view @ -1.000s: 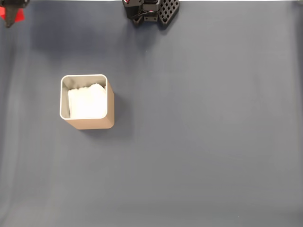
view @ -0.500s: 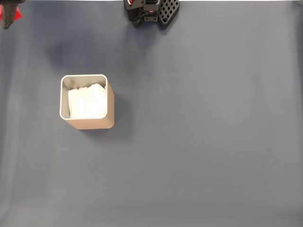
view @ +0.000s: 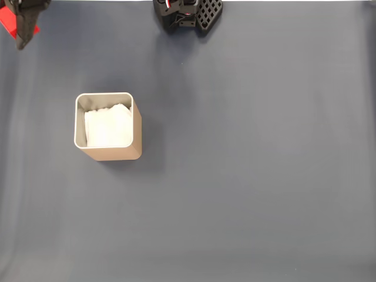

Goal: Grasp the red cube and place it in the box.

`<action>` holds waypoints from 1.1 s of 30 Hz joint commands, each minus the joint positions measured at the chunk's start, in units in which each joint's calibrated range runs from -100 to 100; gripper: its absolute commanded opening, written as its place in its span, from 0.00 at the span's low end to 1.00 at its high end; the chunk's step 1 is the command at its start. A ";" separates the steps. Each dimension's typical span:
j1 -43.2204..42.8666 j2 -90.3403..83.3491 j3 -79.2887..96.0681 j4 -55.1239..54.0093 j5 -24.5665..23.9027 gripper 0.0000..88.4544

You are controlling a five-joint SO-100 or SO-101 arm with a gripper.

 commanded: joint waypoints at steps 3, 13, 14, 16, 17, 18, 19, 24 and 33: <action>-5.50 -3.62 -4.18 0.18 -0.39 0.11; -17.14 -5.52 -4.27 -0.06 -1.47 0.11; -18.42 -5.61 -4.27 -0.06 -1.56 0.11; -20.76 -5.78 -4.27 -0.06 -1.76 0.11; -21.83 -5.87 -4.27 -0.06 -1.86 0.11; -22.82 -5.96 -4.18 -0.06 -1.86 0.11; -23.67 -6.04 -4.00 -0.15 -1.90 0.11; -27.36 -7.08 -2.36 -0.23 -1.81 0.11; -32.55 -10.37 4.02 -3.51 -2.05 0.11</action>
